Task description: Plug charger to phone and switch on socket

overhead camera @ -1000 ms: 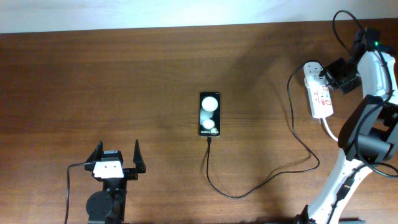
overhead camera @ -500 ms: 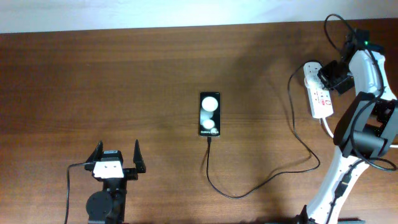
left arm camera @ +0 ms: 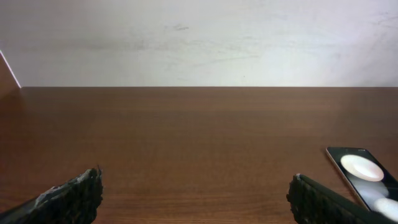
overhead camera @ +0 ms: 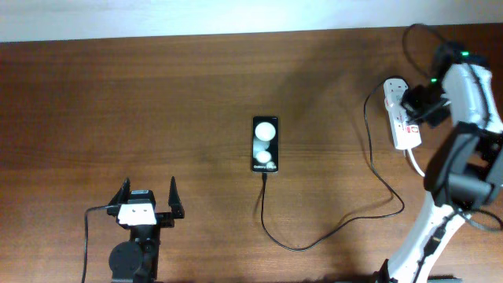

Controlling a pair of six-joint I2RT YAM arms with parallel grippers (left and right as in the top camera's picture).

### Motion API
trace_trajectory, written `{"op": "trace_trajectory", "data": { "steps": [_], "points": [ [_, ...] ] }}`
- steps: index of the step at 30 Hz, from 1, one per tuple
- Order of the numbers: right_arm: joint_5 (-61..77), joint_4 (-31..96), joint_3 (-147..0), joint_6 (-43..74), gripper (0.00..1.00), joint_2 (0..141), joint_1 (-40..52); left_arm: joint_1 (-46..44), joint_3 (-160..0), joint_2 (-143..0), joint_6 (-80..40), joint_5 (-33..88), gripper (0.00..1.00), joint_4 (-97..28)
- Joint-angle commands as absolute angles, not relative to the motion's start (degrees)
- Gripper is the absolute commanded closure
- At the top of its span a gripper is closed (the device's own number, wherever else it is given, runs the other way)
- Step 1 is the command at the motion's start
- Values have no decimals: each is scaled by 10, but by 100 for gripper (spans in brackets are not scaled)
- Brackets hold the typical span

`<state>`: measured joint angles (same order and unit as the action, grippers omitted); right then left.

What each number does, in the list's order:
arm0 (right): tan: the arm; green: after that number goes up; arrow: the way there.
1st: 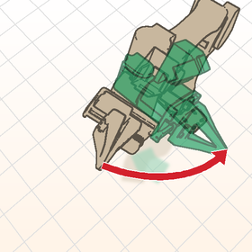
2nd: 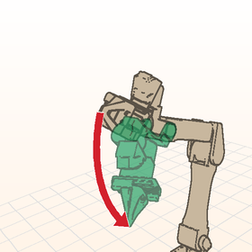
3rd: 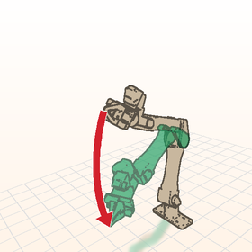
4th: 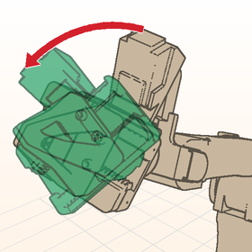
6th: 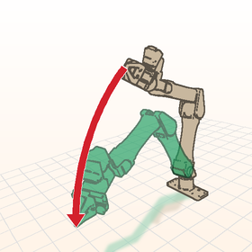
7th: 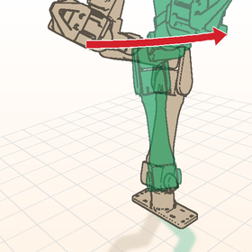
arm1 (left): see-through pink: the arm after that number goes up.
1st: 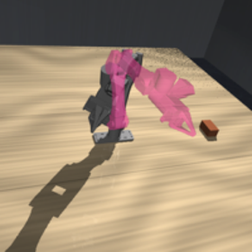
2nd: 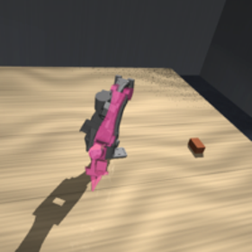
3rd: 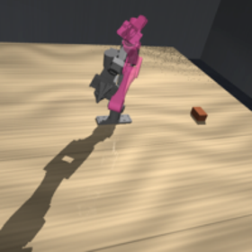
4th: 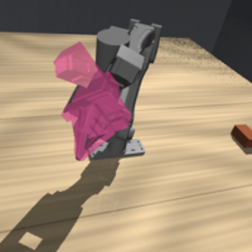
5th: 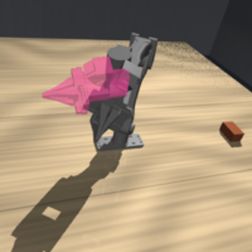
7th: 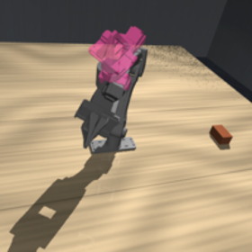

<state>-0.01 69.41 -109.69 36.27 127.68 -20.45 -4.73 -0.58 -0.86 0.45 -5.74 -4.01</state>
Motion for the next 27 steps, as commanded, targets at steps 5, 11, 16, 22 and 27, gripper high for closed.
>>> {"op": "trace_trajectory", "data": {
  "steps": [5, 11, 16, 22, 27],
  "points": [
    [-32, 768, -1098, 345, 96, 1093, -214, -46, -5, -7, 13, -51, 1, -44],
    [43, 893, -1098, 343, 96, 1037, -179, -46, -5, -7, 13, -51, 1, -44],
    [42, 973, -1098, 298, 96, 988, -107, -46, -5, -7, 13, -51, 1, -44],
    [33, 973, -1090, 298, 96, 886, -19, -46, -5, -7, 13, -51, 1, -44],
    [6, 971, -971, 311, 96, 831, 8, -46, -5, -7, 13, -51, 1, -44]
  ]
}}
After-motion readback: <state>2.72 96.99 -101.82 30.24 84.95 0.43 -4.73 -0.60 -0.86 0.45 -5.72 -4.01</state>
